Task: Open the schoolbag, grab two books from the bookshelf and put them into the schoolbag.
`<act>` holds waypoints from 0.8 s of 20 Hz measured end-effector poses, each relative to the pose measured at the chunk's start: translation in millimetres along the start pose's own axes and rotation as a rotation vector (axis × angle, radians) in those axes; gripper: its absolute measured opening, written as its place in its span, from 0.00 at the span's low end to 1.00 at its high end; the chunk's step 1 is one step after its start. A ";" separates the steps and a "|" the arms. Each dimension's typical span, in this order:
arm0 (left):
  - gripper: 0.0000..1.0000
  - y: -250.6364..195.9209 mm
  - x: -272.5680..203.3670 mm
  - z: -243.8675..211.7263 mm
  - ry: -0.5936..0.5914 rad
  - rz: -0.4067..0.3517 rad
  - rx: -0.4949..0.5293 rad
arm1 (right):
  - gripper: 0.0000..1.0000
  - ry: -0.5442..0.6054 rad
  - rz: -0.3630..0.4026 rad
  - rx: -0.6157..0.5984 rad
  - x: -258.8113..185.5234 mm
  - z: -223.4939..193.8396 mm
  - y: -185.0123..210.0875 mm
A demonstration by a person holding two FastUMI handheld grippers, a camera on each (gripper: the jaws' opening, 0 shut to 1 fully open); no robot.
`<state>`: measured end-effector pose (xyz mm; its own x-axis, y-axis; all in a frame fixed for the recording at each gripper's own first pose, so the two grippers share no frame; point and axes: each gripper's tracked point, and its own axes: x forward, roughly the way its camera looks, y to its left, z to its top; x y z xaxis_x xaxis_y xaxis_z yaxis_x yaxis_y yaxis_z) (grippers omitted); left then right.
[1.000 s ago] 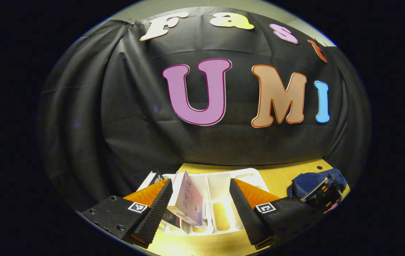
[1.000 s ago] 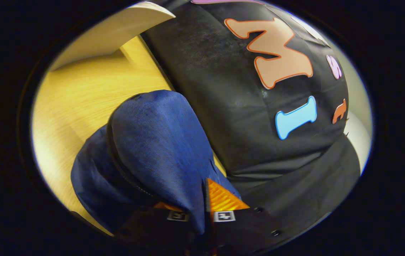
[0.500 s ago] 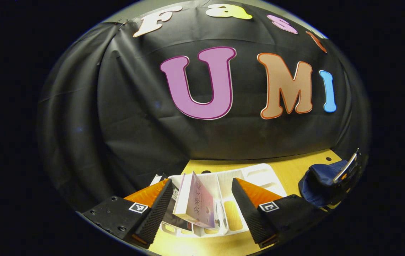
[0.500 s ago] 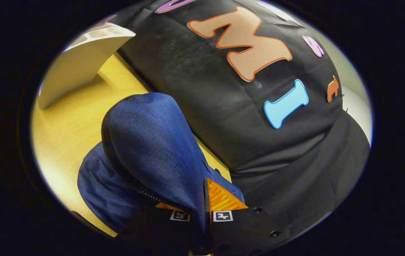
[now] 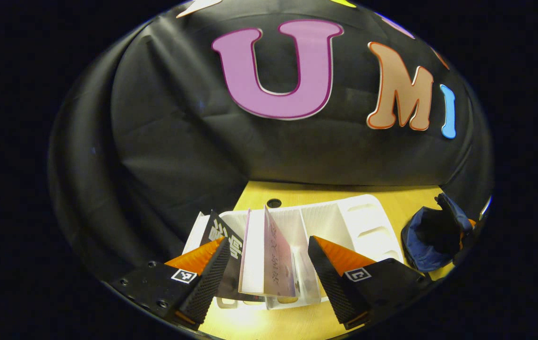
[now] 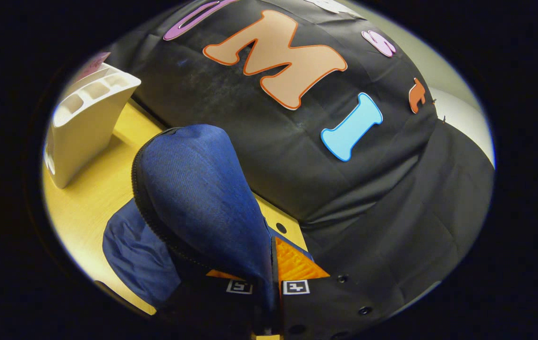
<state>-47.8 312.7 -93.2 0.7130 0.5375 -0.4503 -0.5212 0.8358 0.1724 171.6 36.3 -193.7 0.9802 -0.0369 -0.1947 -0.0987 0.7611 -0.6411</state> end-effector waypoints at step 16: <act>0.76 -10.6 55.8 -63.2 0.505 -0.138 0.051 | 0.07 0.024 0.006 0.093 -41.5 -3.5 -12.0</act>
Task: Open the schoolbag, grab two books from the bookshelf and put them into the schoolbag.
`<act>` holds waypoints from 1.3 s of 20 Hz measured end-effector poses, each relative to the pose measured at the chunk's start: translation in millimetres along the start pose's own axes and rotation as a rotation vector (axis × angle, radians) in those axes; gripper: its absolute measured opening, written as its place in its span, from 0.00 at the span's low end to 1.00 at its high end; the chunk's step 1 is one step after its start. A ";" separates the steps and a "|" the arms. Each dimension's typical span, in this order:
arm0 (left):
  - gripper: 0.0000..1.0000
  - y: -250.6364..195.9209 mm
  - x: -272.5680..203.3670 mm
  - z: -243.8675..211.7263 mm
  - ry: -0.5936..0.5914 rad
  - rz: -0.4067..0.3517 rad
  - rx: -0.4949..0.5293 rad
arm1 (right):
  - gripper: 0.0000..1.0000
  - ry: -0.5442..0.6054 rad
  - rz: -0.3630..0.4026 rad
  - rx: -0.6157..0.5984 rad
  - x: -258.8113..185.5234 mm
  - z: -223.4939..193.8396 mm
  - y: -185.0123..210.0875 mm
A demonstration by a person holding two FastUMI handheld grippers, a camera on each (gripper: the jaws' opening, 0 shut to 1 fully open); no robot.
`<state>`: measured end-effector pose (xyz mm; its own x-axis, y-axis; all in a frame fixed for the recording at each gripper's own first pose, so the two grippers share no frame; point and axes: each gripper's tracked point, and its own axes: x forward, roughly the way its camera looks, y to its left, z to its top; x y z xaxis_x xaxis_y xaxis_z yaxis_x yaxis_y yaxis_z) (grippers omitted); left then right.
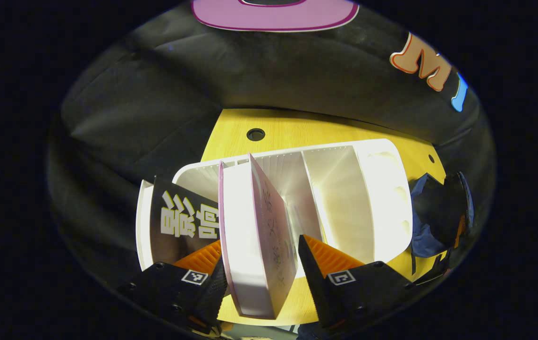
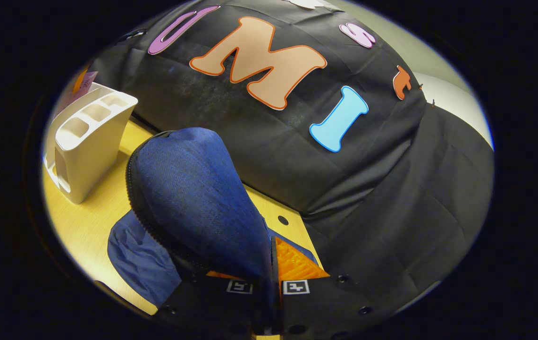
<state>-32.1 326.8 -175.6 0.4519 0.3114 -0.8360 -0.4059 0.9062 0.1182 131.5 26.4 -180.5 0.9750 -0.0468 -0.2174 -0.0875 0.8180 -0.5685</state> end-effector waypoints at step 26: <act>0.42 -32.3 15.2 -10.9 0.305 -0.013 0.060 | 0.07 -0.005 0.014 0.027 -4.2 -3.0 -2.3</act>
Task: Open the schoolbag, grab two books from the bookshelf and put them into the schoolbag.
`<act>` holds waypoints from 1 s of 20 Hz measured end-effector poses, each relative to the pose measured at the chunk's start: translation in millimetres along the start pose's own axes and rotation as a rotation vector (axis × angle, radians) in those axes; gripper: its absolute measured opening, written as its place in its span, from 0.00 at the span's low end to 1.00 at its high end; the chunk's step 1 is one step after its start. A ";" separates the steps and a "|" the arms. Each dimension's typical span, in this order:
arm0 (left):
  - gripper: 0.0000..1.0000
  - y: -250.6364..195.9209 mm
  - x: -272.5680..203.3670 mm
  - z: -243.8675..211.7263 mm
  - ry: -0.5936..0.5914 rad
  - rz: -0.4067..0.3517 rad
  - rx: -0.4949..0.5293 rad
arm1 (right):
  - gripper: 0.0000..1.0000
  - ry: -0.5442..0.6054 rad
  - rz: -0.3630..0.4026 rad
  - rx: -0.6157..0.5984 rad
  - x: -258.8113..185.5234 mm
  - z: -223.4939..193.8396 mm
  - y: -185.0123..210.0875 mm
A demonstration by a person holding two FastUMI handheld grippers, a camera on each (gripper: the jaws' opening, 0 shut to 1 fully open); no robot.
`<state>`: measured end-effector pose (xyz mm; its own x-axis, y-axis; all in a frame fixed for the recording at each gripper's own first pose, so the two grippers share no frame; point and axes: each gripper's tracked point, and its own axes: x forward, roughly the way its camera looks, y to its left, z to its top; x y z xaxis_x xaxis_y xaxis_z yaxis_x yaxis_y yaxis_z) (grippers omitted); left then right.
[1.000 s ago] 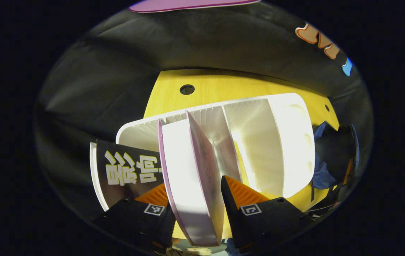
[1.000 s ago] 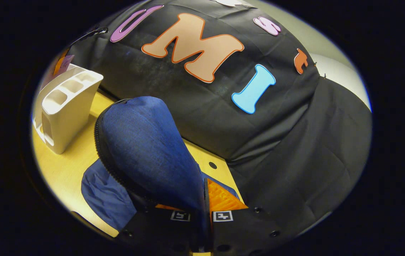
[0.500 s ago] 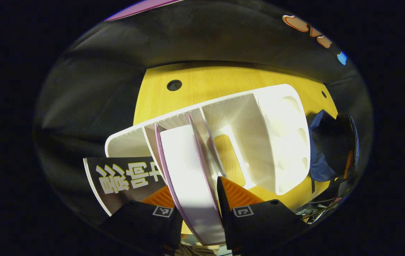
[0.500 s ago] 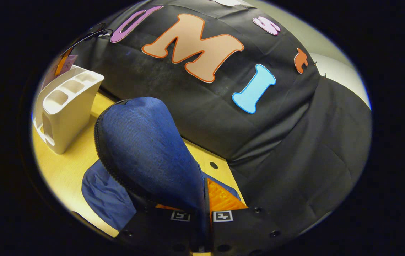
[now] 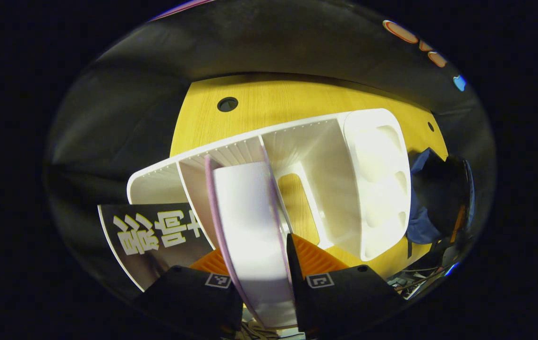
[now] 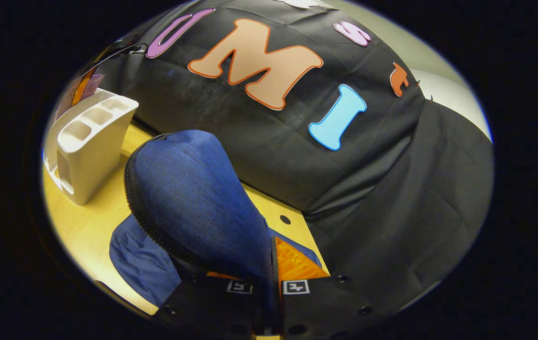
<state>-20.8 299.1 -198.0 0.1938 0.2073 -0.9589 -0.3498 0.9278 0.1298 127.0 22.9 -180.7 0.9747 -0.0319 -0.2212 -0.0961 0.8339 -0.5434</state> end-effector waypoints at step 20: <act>0.39 -21.7 -133.8 -49.8 -0.191 -0.129 -0.252 | 0.07 -0.014 0.034 0.075 -5.1 -3.2 -15.7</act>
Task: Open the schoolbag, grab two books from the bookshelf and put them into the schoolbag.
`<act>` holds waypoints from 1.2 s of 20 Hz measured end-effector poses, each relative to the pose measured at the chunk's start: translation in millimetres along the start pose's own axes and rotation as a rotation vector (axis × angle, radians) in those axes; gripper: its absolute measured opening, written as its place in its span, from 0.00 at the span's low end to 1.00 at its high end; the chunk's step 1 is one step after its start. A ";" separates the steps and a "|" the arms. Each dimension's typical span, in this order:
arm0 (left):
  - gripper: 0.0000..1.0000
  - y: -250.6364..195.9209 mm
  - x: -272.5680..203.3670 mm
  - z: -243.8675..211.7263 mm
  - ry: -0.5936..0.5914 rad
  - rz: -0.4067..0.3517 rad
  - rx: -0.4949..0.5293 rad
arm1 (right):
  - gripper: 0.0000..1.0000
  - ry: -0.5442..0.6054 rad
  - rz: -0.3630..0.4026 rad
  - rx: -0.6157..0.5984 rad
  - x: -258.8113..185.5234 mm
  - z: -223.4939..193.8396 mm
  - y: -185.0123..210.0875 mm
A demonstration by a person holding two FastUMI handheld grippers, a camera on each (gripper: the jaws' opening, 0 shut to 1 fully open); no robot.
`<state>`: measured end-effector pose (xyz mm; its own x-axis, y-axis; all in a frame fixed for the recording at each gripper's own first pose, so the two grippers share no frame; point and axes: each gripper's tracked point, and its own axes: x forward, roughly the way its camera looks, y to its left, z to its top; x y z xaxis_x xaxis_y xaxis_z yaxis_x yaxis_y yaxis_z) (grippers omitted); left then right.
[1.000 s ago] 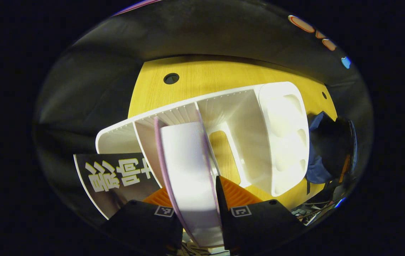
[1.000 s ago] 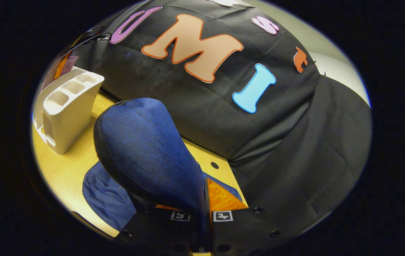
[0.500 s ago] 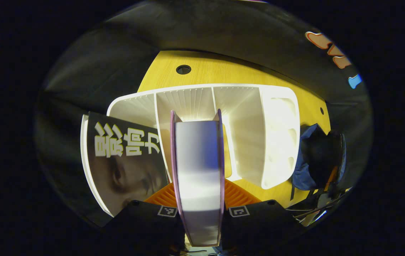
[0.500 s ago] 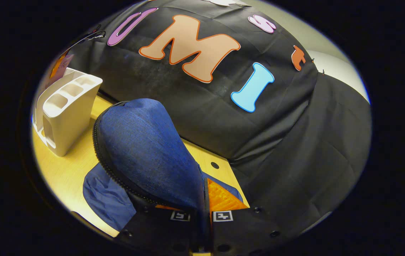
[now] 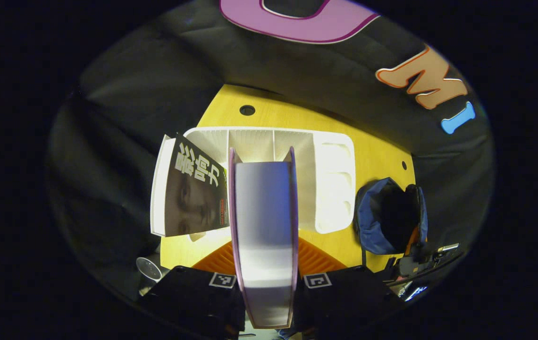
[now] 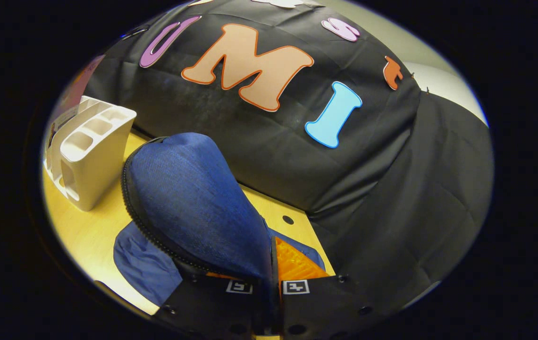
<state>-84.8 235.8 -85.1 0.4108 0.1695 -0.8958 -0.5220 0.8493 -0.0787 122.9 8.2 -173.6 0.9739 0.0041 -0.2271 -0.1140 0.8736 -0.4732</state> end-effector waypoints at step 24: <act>0.37 -280.0 66.4 -60.8 -0.027 -0.644 -0.086 | 0.07 0.000 0.114 0.245 7.7 -6.2 -27.5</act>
<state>43.2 -21.1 -149.1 0.6796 -0.3470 -0.6463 -0.2225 0.7421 -0.6323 132.2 -18.8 -167.7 0.9575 0.1095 -0.2670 -0.1723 0.9591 -0.2247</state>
